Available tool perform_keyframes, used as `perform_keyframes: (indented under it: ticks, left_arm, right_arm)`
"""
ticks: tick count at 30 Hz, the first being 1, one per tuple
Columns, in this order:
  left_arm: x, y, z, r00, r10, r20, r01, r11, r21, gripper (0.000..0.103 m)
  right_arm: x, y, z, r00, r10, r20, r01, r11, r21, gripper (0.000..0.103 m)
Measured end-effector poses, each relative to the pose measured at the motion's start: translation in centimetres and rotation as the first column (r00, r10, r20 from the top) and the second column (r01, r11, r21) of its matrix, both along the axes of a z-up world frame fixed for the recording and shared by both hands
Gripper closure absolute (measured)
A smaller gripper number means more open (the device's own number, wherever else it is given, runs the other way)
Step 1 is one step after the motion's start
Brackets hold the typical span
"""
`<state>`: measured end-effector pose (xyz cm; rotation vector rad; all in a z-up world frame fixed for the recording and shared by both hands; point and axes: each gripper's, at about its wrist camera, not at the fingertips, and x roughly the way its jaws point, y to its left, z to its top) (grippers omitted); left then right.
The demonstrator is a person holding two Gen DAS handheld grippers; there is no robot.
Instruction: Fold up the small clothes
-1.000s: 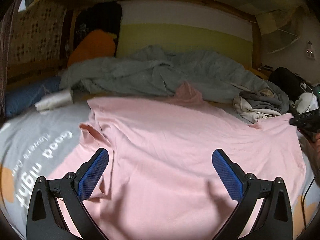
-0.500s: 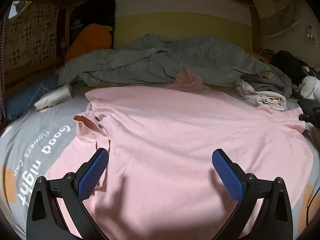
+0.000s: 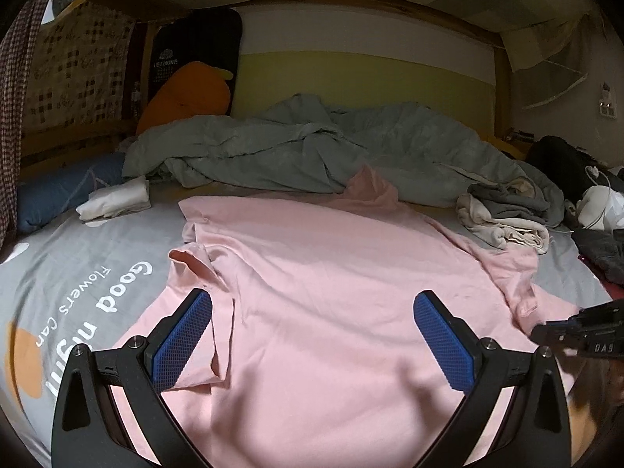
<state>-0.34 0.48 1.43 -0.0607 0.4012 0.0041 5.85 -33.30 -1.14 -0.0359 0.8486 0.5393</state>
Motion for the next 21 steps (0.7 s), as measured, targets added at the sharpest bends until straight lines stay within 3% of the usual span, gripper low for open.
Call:
perform_keyframes:
  ticks: [7,9,11,15,19,21]
  left_arm:
    - [0.0,-0.9,-0.3,0.998,-0.066,-0.013,0.066,0.998,0.009,0.0]
    - [-0.1,-1.7,-0.4,0.995,-0.101,-0.018,0.101,0.995,0.021,0.0]
    - [-0.1,-2.6,-0.6,0.994,-0.109,-0.024,0.11,0.993,0.051,0.0]
    - [-0.2,-3.9,-0.9,0.993,-0.116,-0.03,0.118,0.989,0.094,0.0]
    - [-0.1,-3.7,-0.7,0.995,-0.098,-0.02,0.1,0.99,0.097,0.0]
    - [0.0,-3.3,-0.7,0.996,-0.084,-0.022,0.085,0.993,0.082,0.0]
  right_arm:
    - [0.1,-1.2,0.6,0.999,-0.021,-0.038,0.024,0.996,0.083,0.098]
    - [-0.2,-1.7,0.9,0.999,-0.025,-0.044,0.03,0.993,0.116,0.091]
    - [-0.5,-2.3,1.3,0.999,-0.012,-0.043,0.018,0.986,0.164,0.065]
    - [-1.2,-1.6,1.5,0.999,0.036,-0.026,-0.032,0.988,0.151,0.06]
    - [-0.6,-2.9,2.1,0.99,-0.13,0.048,0.121,0.981,0.15,0.06]
    - [0.0,-4.3,2.6,0.963,-0.255,0.089,0.241,0.96,0.145,0.06]
